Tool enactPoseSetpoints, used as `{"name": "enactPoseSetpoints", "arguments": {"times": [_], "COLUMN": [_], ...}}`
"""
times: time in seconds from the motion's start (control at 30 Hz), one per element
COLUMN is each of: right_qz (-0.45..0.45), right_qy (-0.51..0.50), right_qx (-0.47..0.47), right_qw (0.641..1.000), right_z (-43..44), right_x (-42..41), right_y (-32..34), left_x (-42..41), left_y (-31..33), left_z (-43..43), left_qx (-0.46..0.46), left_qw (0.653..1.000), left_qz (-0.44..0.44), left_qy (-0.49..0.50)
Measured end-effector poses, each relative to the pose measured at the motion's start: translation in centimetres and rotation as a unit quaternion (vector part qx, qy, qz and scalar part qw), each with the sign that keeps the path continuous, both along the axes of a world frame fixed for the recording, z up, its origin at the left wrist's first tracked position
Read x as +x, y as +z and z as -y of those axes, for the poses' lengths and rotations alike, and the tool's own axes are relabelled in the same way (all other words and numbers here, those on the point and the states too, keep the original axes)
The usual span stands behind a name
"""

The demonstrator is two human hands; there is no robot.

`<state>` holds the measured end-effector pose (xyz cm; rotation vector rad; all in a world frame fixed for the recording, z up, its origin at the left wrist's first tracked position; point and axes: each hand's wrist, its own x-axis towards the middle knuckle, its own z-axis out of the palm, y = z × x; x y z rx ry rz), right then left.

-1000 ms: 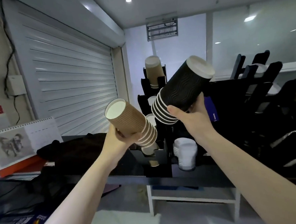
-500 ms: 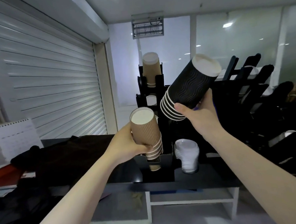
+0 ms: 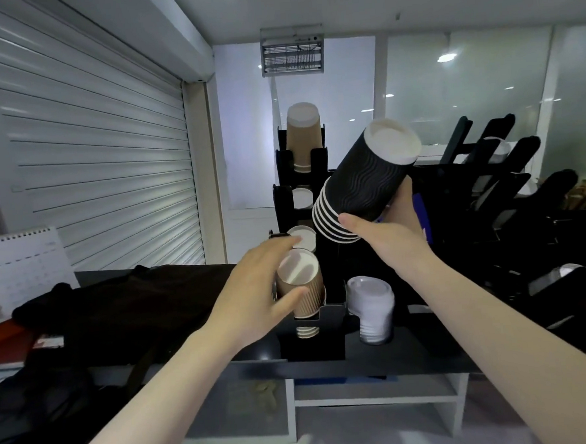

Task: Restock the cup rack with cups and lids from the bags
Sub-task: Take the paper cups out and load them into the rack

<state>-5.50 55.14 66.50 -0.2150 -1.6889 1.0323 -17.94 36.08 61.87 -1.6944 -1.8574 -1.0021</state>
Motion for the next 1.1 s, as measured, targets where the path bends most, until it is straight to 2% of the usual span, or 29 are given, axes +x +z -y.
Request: {"name": "enactPoseSetpoints", "arguments": {"times": [0.07,0.1,0.27,0.37,0.47,0.63,1.0,1.1], "right_qz": [-0.004,-0.006,-0.005,0.047,0.117,0.223,0.275,0.278], "right_qy": [0.016,0.026,0.050,0.057,0.035,-0.002,-0.036,-0.070], "right_qx": [-0.009,-0.013,0.008,0.047,0.106,0.141,0.143,0.179], "right_qw": [1.000,1.000,0.999,0.996,0.987,0.964,0.950,0.941], "right_z": [0.0,0.1,0.9,1.0,0.7,-0.8,-2.1,-1.9], "right_x": [-0.6,-0.9,-2.5,-3.7,-5.1,-6.4,-6.7,-7.0], "right_y": [0.4,0.6,2.3,3.3,3.7,2.7,3.0,3.0], "left_x": [0.2,0.3,0.0,-0.3,-0.6,-1.9,-2.9,-2.8], "left_y": [-0.4,-0.7,-0.4,-0.5,-0.5,-0.1,-0.5,-0.4], "left_z": [0.2,0.1,0.6,1.3,1.8,1.8,0.8,0.8], "left_qx": [-0.041,-0.065,-0.110,-0.082,-0.030,-0.036,-0.048,-0.043], "left_qw": [0.992,0.986,0.977,0.987,0.995,0.993,0.993,0.994], "left_qz": [-0.122,-0.151,-0.179,-0.137,-0.074,-0.052,0.005,0.015], "left_qy": [0.007,0.020,0.044,0.027,0.055,0.103,0.103,0.097]}}
